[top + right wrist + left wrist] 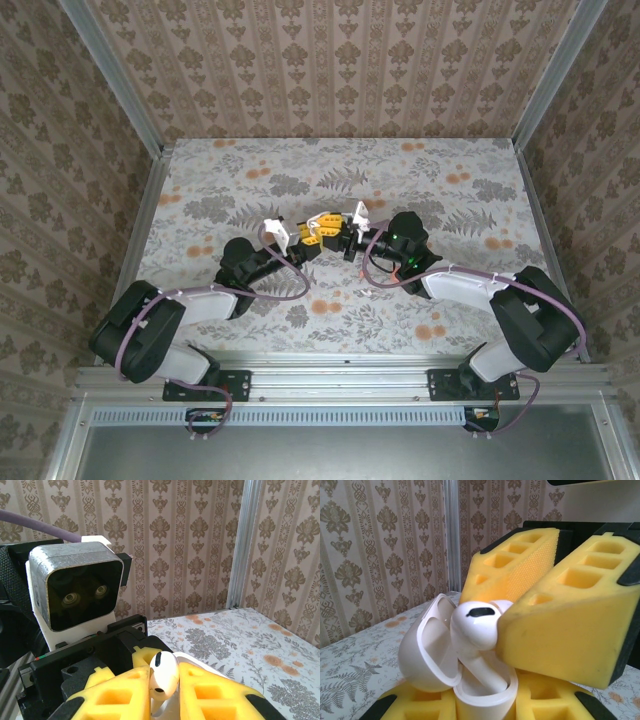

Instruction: Insert wireless bluetooth earbuds into charging case

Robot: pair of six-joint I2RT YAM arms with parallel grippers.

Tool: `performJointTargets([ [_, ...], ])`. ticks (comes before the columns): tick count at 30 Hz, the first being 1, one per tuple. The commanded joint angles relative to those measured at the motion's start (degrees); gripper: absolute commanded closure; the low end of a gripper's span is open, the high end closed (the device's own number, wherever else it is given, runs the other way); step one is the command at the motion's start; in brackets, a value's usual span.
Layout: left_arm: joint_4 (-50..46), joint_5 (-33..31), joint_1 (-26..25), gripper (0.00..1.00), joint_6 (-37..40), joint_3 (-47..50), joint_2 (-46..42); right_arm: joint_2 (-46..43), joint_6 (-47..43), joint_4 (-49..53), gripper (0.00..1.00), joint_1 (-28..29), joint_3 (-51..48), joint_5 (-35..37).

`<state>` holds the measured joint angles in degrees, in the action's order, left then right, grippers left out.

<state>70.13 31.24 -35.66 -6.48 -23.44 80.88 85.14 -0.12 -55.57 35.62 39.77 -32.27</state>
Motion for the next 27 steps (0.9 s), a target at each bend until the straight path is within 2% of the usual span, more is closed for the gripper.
performJointTargets([
  [1, 4.21, 0.12, -0.64, 0.89, -1.08, -1.87, -1.83, 0.20, -0.65, 0.98, 0.81, 0.64, -1.09, -4.29],
  [27, 4.12, 0.13, -0.64, 0.89, -0.77, -1.61, -2.04, -2.42, -2.78, 4.14, 0.71, 0.64, -2.24, -0.74],
])
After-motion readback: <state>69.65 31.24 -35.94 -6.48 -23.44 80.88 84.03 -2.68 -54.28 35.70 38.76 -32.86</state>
